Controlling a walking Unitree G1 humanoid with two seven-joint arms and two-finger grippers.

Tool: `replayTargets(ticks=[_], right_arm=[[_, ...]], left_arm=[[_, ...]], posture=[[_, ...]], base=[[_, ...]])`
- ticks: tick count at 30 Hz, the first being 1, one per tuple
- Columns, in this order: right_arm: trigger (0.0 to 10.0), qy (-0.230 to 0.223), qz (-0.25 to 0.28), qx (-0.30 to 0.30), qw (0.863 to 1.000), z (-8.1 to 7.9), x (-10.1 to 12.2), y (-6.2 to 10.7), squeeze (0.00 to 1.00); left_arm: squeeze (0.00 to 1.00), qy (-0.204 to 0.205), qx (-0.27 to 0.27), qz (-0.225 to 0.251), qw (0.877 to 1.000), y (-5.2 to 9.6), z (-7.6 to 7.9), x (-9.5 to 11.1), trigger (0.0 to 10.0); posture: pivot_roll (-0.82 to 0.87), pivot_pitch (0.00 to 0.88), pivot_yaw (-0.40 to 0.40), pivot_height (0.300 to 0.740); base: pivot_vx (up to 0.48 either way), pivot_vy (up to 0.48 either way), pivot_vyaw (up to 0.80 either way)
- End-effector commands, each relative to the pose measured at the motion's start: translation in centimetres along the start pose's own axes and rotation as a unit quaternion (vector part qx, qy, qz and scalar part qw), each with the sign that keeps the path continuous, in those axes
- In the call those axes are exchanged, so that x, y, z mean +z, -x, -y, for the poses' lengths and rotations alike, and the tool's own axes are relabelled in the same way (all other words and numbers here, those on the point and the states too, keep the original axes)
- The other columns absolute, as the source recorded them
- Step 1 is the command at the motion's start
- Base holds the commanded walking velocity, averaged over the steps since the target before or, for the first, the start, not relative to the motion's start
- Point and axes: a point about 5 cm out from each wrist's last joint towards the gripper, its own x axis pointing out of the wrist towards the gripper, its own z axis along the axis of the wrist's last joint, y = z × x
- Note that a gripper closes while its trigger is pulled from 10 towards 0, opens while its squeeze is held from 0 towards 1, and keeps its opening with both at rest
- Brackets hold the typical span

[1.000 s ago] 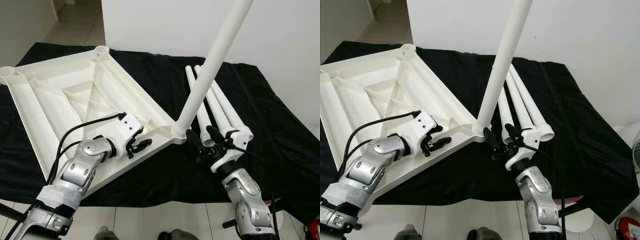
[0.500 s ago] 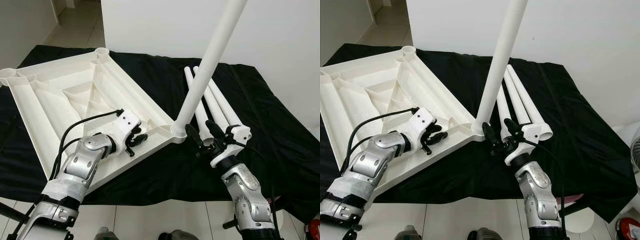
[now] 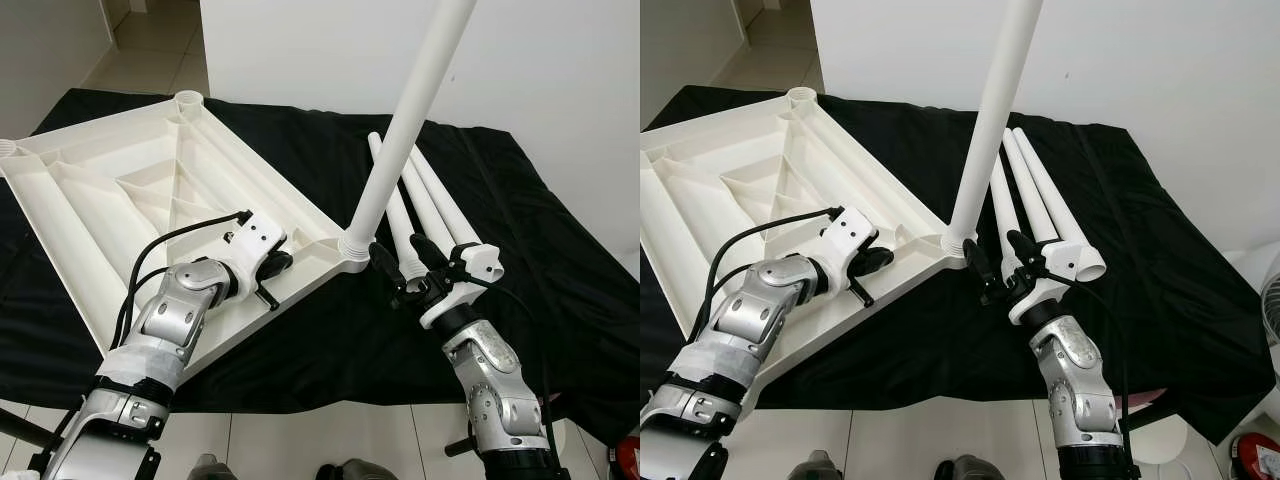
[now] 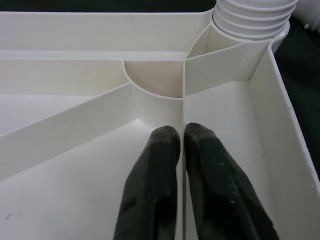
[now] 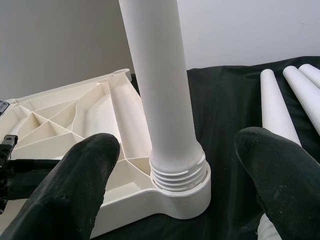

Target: Building children table

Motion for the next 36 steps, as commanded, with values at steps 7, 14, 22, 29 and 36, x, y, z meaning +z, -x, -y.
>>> replayTargets(ticks=[7, 14, 22, 29, 36], right_arm=[[10.0, 0.006, -0.005, -0.006, 1.000, 0.2, -0.2, -0.1, 0.00], [10.0, 0.003, -0.002, -0.006, 1.000, -0.2, -0.3, -0.4, 0.00], [10.0, 0.000, -0.001, -0.005, 1.000, -0.3, -0.4, -0.5, 0.00], [10.0, -0.002, -0.002, -0.003, 1.000, -0.6, -0.6, -0.6, 0.00], [10.0, -0.005, -0.001, 0.001, 1.000, -0.8, -0.8, -0.8, 0.00]], left_arm=[[1.00, 0.016, 0.175, -0.043, 0.983, 0.4, -2.6, -1.7, 10.0], [0.00, 0.008, 0.200, -0.039, 0.979, -0.1, -3.3, -1.2, 10.0], [0.00, 0.004, 0.216, -0.061, 0.975, -0.1, -3.7, -1.7, 10.0], [0.00, -0.007, 0.274, -0.066, 0.959, -0.3, -4.9, -1.5, 10.0], [0.00, -0.053, 0.306, -0.033, 0.950, -1.1, -4.8, -0.2, 10.0]], posture=[[0.07, 0.010, -0.086, 0.740], [0.06, 0.000, -0.077, 0.740], [0.06, 0.000, -0.069, 0.740], [0.07, 0.000, -0.066, 0.740], [0.07, 0.000, -0.063, 0.740]], base=[[0.000, 0.000, 0.00], [0.000, 0.000, 0.00], [0.000, 0.000, 0.00], [0.000, 0.000, 0.00], [0.000, 0.000, 0.00]])
